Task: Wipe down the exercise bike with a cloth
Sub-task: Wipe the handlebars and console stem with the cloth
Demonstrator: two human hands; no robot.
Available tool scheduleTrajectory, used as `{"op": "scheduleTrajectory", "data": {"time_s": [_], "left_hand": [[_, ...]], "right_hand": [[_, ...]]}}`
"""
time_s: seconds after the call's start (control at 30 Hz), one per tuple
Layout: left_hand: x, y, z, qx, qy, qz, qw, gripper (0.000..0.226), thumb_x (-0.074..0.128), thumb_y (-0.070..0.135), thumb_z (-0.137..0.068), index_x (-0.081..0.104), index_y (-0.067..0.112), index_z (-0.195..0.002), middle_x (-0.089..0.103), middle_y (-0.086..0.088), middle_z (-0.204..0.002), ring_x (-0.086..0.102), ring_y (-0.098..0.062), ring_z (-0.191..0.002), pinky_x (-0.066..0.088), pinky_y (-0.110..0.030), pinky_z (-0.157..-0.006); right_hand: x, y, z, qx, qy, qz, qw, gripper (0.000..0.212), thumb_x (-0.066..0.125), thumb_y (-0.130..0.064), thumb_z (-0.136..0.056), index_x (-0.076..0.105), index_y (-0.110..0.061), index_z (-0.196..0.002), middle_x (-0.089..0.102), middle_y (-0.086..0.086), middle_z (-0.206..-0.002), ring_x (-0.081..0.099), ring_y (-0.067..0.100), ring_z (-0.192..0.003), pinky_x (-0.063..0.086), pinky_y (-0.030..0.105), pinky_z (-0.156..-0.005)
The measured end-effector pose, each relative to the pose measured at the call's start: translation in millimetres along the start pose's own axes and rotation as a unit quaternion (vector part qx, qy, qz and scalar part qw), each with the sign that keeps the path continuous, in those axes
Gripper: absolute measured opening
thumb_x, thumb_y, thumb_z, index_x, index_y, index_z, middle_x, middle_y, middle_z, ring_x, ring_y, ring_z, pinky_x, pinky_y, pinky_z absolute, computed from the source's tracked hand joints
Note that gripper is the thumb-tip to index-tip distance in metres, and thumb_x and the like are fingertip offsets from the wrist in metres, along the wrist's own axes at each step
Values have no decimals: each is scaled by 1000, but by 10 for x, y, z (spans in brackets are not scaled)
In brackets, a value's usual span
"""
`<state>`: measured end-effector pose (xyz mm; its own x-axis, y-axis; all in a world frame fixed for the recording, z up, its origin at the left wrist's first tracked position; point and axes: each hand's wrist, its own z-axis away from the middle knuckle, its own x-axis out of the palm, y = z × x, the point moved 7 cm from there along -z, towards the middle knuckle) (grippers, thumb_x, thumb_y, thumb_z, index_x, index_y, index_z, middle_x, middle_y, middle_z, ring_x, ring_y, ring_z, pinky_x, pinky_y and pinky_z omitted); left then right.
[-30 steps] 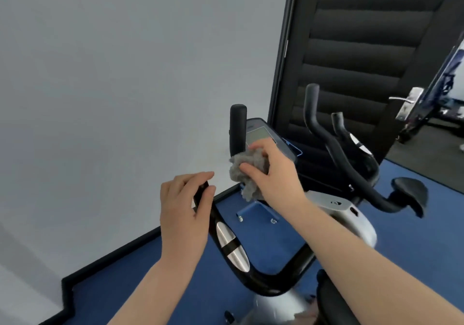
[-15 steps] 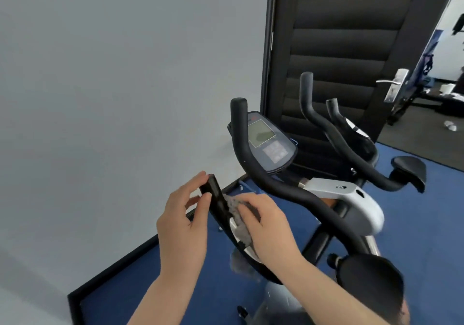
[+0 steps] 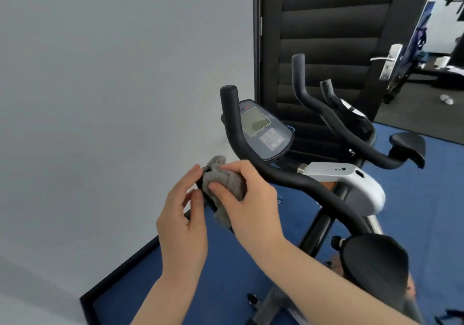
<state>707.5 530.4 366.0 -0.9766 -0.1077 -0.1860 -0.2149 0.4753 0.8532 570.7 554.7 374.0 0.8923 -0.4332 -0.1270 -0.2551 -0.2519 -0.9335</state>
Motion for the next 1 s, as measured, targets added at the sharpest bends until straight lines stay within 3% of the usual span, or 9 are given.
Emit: {"op": "scheduleTrajectory", "data": {"time_s": [0.13,0.27,0.37,0.47,0.57,0.7,0.87,0.93,1.0], "left_hand": [[-11,-14,-5,5,-18,-13,1000,51,45,2,-100,59,47,-120,57,29,-129,51,8,-122,38,-1,-90],[-14,-41,-16,-7,-17,-11,1000,51,43,-1,-99,60,42,-122,58,30,-127,51,8,-122,37,-2,-92],[-25,-37,-14,-8,-15,-10,1000,52,43,-1,-99,61,42,-122,58,31,-127,51,7,-122,37,-3,-93],[-30,-8,-9,2,-19,-9,1000,51,45,3,-100,59,48,-120,57,32,-127,50,9,-122,35,0,-90],[4,-7,14,11,-14,-1,1000,46,49,8,-99,57,47,-122,57,28,-131,50,6,-124,37,-1,-91],[52,-37,48,9,3,20,1000,42,51,6,-98,58,36,-127,56,20,-134,49,1,-127,39,-2,-90],[86,-82,76,3,-5,-6,1000,50,59,17,-96,47,52,-130,45,32,-140,42,9,-127,33,3,-87],[187,-71,141,15,-13,-9,1000,60,62,15,-94,38,47,-139,34,28,-150,34,8,-134,35,-5,-98],[305,-87,228,8,-23,-6,1000,71,59,14,-95,22,43,-149,16,27,-158,21,1,-144,32,-34,-115]], "right_hand": [[-14,30,239,-47,-22,42,998,21,77,-18,-81,65,-27,-96,55,-18,-102,59,6,-96,54,22,-74],[5,-55,41,-48,-26,17,998,22,73,-14,-84,60,-30,-93,57,-14,-102,57,1,-95,49,11,-70],[100,-60,0,-36,-51,7,998,19,67,-14,-90,58,-30,-95,56,-14,-102,59,7,-94,55,24,-72],[-98,34,234,-61,-54,113,990,25,72,-21,-84,57,-40,-91,55,-23,-100,57,1,-98,48,14,-76],[-179,65,135,-29,-58,90,994,27,75,-17,-82,59,-39,-86,58,-23,-95,58,-4,-94,44,7,-75],[-8,-19,66,-37,-67,104,992,15,71,-17,-86,62,-27,-94,59,-17,-95,59,0,-91,48,15,-75],[-537,224,330,23,-138,180,974,21,78,-26,-79,62,-37,-87,63,-20,-94,59,-1,-92,44,13,-79],[-708,279,337,56,-213,232,947,21,80,-30,-76,62,-38,-85,65,-20,-92,60,-2,-91,46,21,-83],[-786,270,266,40,-298,320,899,21,81,-31,-75,65,-37,-87,65,-19,-93,58,-3,-91,46,24,-85]]}}
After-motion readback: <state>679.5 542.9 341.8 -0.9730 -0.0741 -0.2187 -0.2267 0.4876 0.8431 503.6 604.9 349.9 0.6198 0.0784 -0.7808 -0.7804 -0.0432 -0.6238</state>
